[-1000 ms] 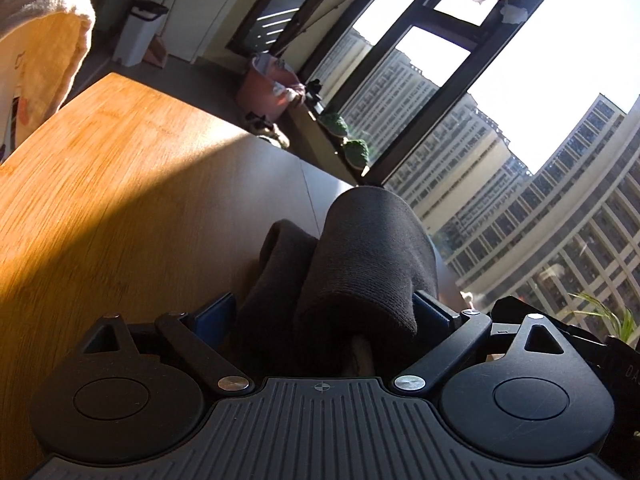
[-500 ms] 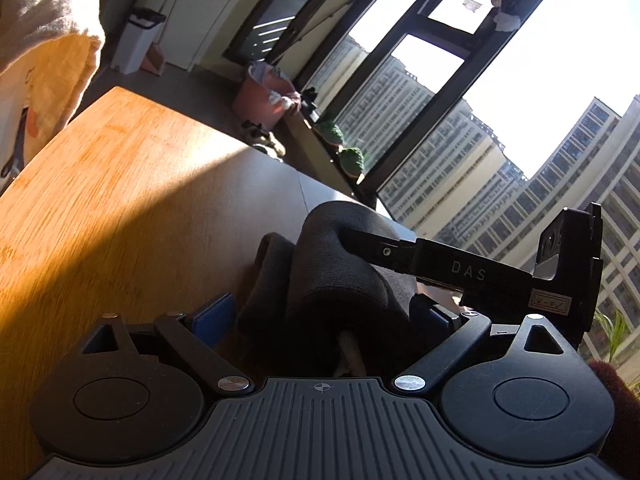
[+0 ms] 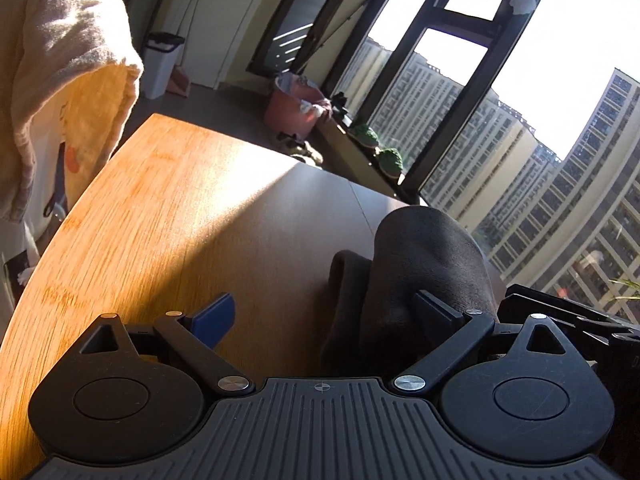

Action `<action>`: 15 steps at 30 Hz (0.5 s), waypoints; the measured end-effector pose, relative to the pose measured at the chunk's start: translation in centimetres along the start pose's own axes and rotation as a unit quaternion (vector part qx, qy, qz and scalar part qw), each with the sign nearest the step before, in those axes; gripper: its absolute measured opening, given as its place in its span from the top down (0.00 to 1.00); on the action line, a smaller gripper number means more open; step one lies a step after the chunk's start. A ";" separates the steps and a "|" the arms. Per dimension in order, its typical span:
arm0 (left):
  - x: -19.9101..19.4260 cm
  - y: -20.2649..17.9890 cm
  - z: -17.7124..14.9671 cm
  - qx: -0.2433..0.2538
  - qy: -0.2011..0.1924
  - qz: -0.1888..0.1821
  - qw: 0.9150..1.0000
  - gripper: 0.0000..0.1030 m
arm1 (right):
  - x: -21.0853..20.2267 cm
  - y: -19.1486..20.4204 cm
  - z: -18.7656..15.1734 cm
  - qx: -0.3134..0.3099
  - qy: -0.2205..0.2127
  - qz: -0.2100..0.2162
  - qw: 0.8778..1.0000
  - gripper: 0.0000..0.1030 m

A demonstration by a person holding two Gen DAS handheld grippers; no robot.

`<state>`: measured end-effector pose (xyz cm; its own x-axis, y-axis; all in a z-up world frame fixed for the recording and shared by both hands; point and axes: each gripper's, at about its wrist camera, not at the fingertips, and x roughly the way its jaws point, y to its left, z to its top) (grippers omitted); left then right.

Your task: Fold clothes

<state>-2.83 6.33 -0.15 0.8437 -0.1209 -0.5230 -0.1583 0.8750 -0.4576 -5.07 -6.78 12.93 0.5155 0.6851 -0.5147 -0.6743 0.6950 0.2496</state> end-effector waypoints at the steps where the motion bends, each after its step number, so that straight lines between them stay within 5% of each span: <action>1: 0.0 0.0 -0.1 -0.005 0.001 -0.001 1.000 0.04 | 0.0 0.2 -0.6 -0.001 0.013 0.007 1.000 0.04; 4: 0.0 -0.2 -0.3 -0.013 -0.002 0.000 1.000 0.04 | 0.9 0.3 -1.7 -0.027 0.035 -0.056 0.997 0.04; 10: 1.4 -2.1 -0.4 0.025 -0.024 0.023 0.999 0.00 | 0.9 -2.1 -1.2 0.005 0.022 -0.099 0.995 0.04; 15: 2.2 -2.4 0.0 0.042 -0.034 0.030 0.998 0.00 | -0.8 -1.5 -1.8 -0.005 0.008 -0.057 0.998 0.04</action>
<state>-0.61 4.01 -0.18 0.8673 -0.0372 -0.4963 -0.1682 0.9166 -0.3626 -5.40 -8.75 11.51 0.5803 0.5976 -0.5533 -0.6165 0.7662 0.1811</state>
